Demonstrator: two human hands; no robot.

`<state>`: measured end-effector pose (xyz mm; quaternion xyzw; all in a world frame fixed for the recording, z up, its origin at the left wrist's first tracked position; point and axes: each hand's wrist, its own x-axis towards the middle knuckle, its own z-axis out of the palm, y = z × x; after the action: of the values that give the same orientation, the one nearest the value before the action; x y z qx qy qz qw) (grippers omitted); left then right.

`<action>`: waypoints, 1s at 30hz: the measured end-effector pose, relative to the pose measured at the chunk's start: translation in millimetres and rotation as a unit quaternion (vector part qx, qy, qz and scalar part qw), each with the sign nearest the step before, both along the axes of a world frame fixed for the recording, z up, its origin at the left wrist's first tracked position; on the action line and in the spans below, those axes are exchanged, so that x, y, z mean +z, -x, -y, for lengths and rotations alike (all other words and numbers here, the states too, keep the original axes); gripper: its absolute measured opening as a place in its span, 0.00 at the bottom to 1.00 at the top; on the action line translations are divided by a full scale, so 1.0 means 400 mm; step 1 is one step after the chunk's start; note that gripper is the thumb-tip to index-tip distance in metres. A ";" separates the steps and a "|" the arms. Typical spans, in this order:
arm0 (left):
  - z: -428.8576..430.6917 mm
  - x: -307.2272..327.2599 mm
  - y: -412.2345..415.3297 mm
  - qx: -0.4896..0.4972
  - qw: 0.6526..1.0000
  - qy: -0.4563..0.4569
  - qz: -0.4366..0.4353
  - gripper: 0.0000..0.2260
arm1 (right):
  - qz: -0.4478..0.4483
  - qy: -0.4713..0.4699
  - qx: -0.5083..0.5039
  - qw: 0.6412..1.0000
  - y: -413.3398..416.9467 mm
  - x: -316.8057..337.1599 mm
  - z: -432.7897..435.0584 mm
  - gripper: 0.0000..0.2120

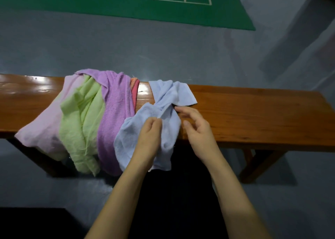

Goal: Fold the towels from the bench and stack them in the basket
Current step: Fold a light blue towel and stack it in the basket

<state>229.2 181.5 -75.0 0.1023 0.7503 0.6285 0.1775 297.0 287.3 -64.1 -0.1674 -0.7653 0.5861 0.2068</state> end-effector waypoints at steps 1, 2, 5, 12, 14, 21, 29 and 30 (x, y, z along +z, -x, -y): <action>0.000 0.017 -0.004 -0.019 1.000 -0.009 -0.003 0.11 | -0.001 -0.033 0.032 0.999 0.010 0.005 0.004 0.21; 0.005 0.028 -0.006 -0.037 0.999 -0.016 -0.006 0.12 | 0.015 -0.040 0.068 0.997 0.020 0.012 0.010 0.20; 0.048 0.040 0.020 -0.084 0.996 -0.012 -0.009 0.10 | 0.086 -0.028 0.113 0.989 0.038 0.016 0.014 0.10; 0.179 0.064 0.070 -0.165 0.983 0.016 -0.075 0.09 | 0.018 -0.075 -0.031 0.997 -0.001 0.006 -0.010 0.06; 0.213 0.070 0.084 -0.139 0.985 0.015 -0.101 0.11 | 0.001 -0.067 -0.092 0.994 -0.023 0.002 -0.022 0.06; 0.275 0.012 0.128 -0.070 0.979 0.086 -0.171 0.16 | 0.020 -0.051 -0.164 0.985 -0.066 -0.026 -0.053 0.06; 0.260 -0.015 0.114 0.022 0.967 0.129 -0.217 0.22 | -0.004 -0.022 -0.216 0.976 -0.073 -0.034 -0.047 0.10; 0.259 -0.014 0.113 0.027 0.967 0.132 -0.215 0.23 | -0.004 -0.021 -0.213 0.977 -0.077 -0.031 -0.048 0.10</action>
<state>183.8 78.0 -80.5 0.1907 0.8496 0.4917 0.0070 327.9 306.6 -76.6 -0.3201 -0.7236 0.5127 0.3333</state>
